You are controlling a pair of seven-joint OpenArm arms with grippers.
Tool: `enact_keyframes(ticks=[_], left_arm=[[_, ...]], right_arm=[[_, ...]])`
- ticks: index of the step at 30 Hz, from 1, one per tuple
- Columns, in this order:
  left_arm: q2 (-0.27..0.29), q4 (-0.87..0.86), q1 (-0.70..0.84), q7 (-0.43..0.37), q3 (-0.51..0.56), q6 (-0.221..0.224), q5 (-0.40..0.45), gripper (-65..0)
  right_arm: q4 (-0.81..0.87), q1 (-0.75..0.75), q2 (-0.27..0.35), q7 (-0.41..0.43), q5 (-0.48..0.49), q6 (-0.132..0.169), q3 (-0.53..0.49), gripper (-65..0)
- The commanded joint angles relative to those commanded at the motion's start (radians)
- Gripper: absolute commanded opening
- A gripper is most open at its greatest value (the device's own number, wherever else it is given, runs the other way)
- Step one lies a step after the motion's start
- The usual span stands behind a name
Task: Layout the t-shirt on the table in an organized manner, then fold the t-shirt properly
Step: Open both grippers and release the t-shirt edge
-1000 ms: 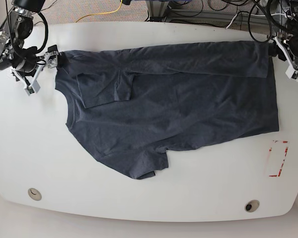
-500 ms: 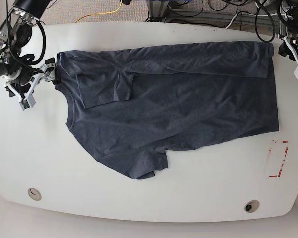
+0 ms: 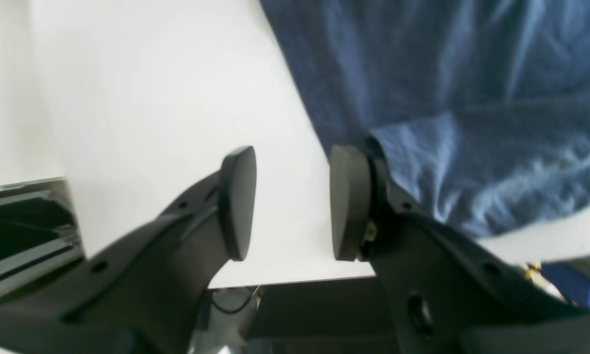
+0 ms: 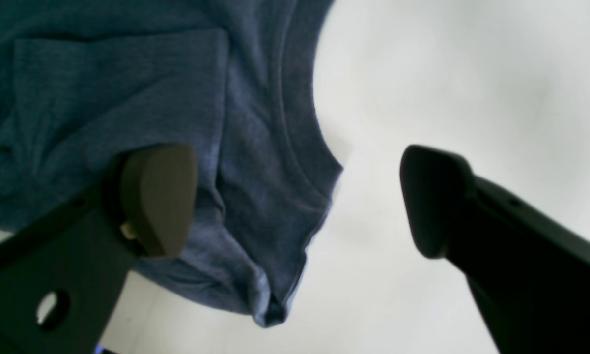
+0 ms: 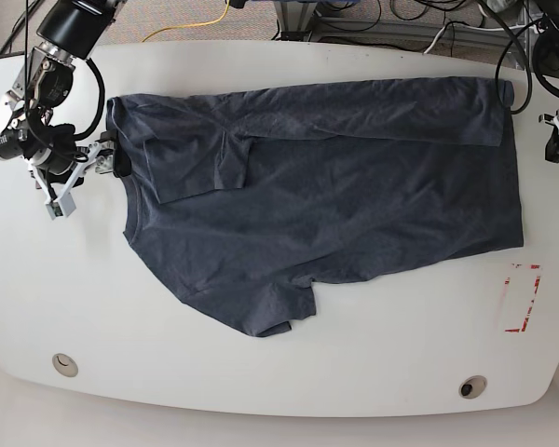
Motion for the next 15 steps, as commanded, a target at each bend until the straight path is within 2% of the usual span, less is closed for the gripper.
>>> enact_keyframes(ticks=[6, 15], left_arm=[[0.032, 0.0, -0.009, 0.0, -0.032, 0.0, 0.002, -41.7], [0.044, -0.002, -0.011, 0.0, -0.031, 0.0, 0.002, -41.7]], right_arm=[[-0.071, -0.028, 0.018, 0.078, 0.0, 0.0, -0.002, -3.0], [-0.127, -0.052, 0.011, 0.081, 0.005, 0.0, -0.003, -3.0]])
